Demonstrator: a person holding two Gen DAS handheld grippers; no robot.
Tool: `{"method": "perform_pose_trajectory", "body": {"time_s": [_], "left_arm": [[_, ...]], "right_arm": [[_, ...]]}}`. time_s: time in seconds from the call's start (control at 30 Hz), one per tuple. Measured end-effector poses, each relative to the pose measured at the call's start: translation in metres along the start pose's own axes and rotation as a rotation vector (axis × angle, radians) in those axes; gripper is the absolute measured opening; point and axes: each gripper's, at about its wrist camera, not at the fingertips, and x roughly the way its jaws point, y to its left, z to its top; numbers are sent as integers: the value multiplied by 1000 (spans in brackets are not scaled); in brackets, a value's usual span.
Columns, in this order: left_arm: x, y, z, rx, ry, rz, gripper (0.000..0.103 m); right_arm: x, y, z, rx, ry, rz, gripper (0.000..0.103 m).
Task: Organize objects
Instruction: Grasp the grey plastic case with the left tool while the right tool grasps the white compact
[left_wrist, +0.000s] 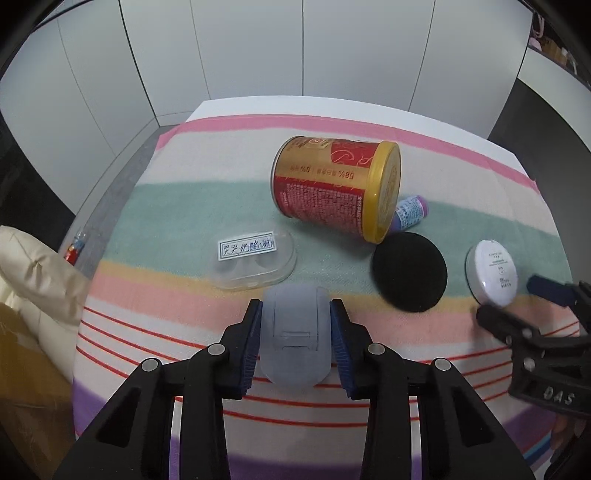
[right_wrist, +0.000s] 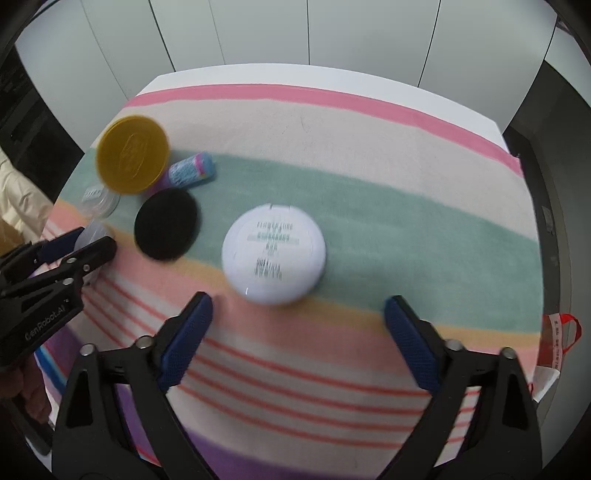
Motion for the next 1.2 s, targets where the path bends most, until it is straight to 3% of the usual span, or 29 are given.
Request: {"method": "perform_pose_trajectory", "body": {"time_s": [0.03, 0.17, 0.4, 0.63, 0.67, 0.7, 0.77, 0.97, 1.03, 1.07, 1.1, 1.17, 1.2], "left_arm": [[0, 0, 1, -10, 2, 3, 36], [0, 1, 1, -29, 28, -2, 36], [-18, 3, -11, -57, 62, -15, 36], [-57, -4, -22, -65, 46, -38, 36], [-63, -6, -23, -56, 39, -39, 36], [-69, -7, -24, -48, 33, -42, 36], [-83, -11, -28, -62, 20, -39, 36], [-102, -21, -43, -29, 0, -33, 36], [-99, -22, -49, -21, 6, -26, 36], [-98, -23, -51, -23, 11, -26, 36], [-96, -24, -53, -25, 17, -26, 36], [-92, -27, -55, -23, 18, -23, 36], [-90, -28, -56, -23, 19, -22, 36]], "right_arm": [[1, 0, 3, -5, -8, -3, 88], [-1, 6, 10, -63, -29, 2, 58], [-18, 0, 3, -50, -7, 41, 57], [-59, -9, -21, -17, -24, 48, 55], [-66, -10, -25, -14, -29, 50, 35], [-72, -11, -27, -16, -31, 50, 9], [-82, -8, -30, -12, -27, 15, 11], [-100, -11, -50, -12, -27, 15, 11], [-103, -19, -60, 13, -25, 14, 21], [-104, -23, -65, 39, -25, 19, 36], [-105, -26, -69, 59, -27, 20, 58], [-105, -34, -75, 104, -38, 7, 74], [-104, -38, -77, 118, -41, 6, 76]]}}
